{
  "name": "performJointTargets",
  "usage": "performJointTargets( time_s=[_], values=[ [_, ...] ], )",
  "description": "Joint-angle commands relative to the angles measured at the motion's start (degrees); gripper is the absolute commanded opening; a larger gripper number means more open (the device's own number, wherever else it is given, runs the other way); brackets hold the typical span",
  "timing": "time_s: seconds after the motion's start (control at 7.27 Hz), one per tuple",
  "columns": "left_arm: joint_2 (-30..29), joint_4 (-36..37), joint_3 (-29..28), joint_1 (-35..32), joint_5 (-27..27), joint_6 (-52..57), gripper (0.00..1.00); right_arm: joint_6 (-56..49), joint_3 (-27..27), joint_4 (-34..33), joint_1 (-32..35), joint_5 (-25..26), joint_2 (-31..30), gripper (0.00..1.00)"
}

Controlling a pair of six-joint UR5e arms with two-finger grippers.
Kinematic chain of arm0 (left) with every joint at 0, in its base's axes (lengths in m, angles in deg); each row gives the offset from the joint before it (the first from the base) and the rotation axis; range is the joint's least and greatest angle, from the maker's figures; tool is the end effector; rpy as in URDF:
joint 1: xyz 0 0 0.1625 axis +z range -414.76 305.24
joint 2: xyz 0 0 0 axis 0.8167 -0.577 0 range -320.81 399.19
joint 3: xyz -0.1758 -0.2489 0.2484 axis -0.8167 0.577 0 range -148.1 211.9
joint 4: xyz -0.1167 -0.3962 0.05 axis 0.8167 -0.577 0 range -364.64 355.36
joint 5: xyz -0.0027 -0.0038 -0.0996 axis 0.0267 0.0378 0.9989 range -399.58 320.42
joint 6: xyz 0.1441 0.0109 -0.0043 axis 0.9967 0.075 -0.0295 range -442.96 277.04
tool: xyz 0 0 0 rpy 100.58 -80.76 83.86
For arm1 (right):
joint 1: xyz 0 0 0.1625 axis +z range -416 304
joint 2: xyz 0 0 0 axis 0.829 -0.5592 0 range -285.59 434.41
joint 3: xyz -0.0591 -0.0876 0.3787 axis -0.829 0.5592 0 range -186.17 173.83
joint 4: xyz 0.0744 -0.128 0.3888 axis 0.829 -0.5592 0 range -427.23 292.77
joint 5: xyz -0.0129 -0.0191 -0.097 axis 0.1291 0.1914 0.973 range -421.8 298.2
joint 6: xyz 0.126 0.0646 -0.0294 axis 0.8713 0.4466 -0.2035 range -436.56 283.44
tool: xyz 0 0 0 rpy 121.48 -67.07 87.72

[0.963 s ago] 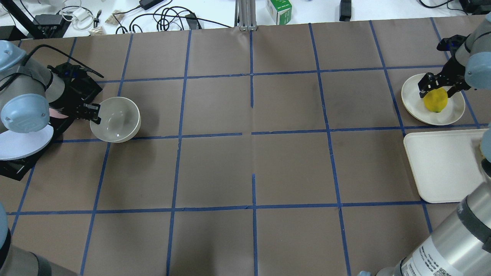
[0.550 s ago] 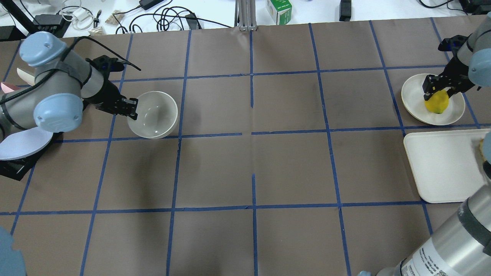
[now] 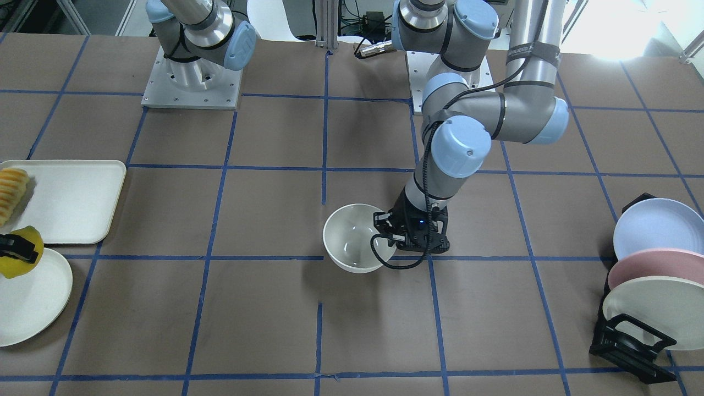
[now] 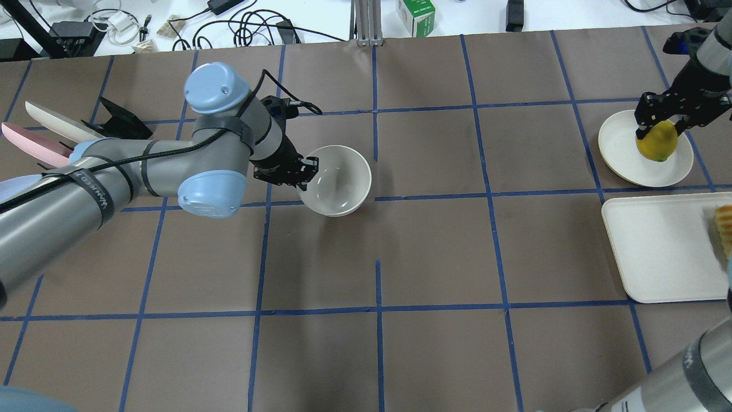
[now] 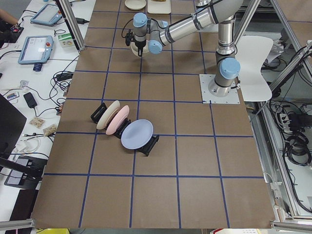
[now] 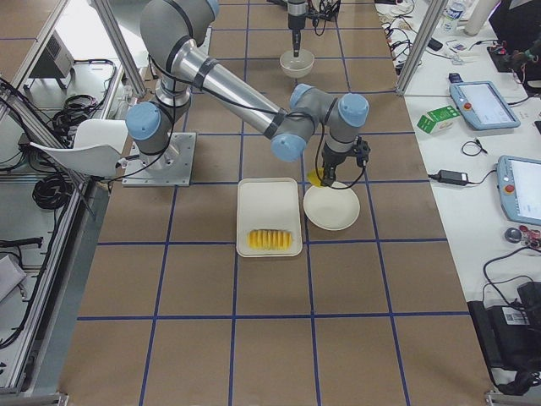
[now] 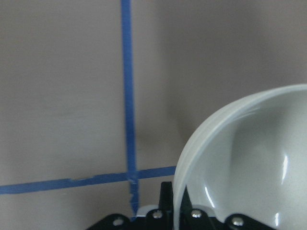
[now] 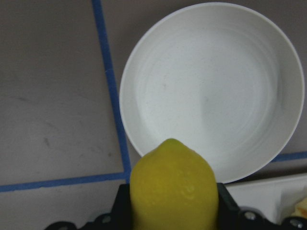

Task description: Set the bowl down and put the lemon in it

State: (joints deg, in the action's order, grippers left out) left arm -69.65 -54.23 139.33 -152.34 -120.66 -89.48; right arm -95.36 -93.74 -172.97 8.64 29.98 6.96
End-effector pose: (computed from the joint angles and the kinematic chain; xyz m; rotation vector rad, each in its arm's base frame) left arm -0.2276 -0.5291 0.1661 -0.0360 -2.9771 0.0783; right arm -0.1446 -0.6056 0.2383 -0.1778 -3.1338 -0.1295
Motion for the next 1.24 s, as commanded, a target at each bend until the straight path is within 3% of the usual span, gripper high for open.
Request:
performJointTargets(
  time_s=[0.0,0.41,0.69,1.1],
  values=[
    [-1.8,3.3,0.1,-4.5,-0.1,-5.3,0.0,9.4,-0.1,6.1,7.7,-2.0,-5.1,0.0],
    [-5.1,8.3,-0.7,-4.8,-0.3,-5.4,0.0,24.3,-0.1,6.4,18.1,-3.0,-6.4,0.0],
    [-6.0,11.4,-1.9,-4.8,-0.3,-9.6,0.99,29.2,-0.1,6.3,22.1,-5.5,-6.4,0.0],
    [1.4,7.7,-2.1,-1.8,-0.4,-8.3,1.0,35.1,-0.1,2.8,29.9,-8.6,-5.9,0.0]
  ],
)
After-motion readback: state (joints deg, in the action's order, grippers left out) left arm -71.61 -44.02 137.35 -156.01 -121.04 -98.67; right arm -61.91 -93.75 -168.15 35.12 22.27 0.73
